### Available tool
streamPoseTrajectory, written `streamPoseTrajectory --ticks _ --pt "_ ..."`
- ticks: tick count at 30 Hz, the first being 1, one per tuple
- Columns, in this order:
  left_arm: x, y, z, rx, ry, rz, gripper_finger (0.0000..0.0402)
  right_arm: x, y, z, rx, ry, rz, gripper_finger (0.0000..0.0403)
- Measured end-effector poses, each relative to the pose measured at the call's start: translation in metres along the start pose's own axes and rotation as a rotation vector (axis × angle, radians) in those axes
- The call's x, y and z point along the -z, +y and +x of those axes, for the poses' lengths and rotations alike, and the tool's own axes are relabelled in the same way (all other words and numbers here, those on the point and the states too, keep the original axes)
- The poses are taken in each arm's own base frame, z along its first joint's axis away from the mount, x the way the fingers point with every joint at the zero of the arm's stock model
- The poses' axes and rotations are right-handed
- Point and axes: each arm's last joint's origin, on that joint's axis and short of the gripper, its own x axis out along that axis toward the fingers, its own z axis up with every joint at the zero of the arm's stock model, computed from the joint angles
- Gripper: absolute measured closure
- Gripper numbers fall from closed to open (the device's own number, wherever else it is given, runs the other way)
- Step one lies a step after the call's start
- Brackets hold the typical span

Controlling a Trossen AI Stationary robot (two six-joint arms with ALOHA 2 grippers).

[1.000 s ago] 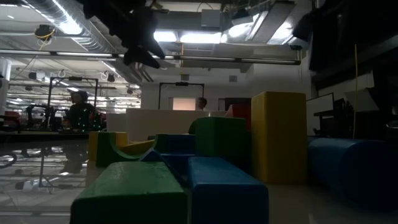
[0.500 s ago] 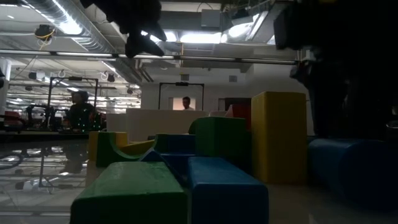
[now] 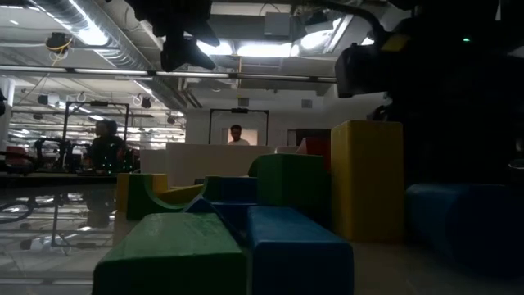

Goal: Sort blocks
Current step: Put the blue block into the top right bin

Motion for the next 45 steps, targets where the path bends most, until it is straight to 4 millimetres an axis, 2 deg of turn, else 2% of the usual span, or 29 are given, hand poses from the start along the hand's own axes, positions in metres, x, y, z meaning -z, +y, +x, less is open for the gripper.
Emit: streamPoseTrajectory --ticks 9,15,19,22,28,34,40,45 --pt "0.000 0.000 0.000 -0.002 -0.001 0.025 0.0203 -0.001 -0.003 0.000 -0.072 0.052 0.016 0.0277" --pt "0.000 0.001 0.000 -0.010 -0.003 0.080 0.0203 -0.002 -0.009 -0.012 -0.159 0.089 0.062 0.0277" --pt "0.000 0.001 0.000 -0.023 -0.008 0.105 0.0203 -0.002 -0.017 -0.034 -0.192 0.070 0.128 0.0277" --pt "0.000 0.001 0.000 -0.023 -0.008 0.117 0.0203 -0.003 -0.029 -0.059 -0.203 0.025 0.188 0.0277" --pt "0.000 0.001 0.000 -0.023 -0.008 0.177 0.0203 -0.001 -0.074 -0.109 -0.094 -0.131 0.339 0.0273" --pt "-0.001 0.001 0.000 -0.023 -0.009 0.251 0.0203 0.006 -0.134 -0.150 0.198 -0.326 0.439 0.0271" --pt "0.000 0.001 0.000 -0.024 -0.006 0.304 0.0203 0.012 -0.194 -0.170 0.566 -0.408 0.489 0.0269" --pt "0.000 0.001 0.000 -0.024 -0.006 0.310 0.0203 0.016 -0.241 -0.171 0.710 -0.356 0.538 0.0267"
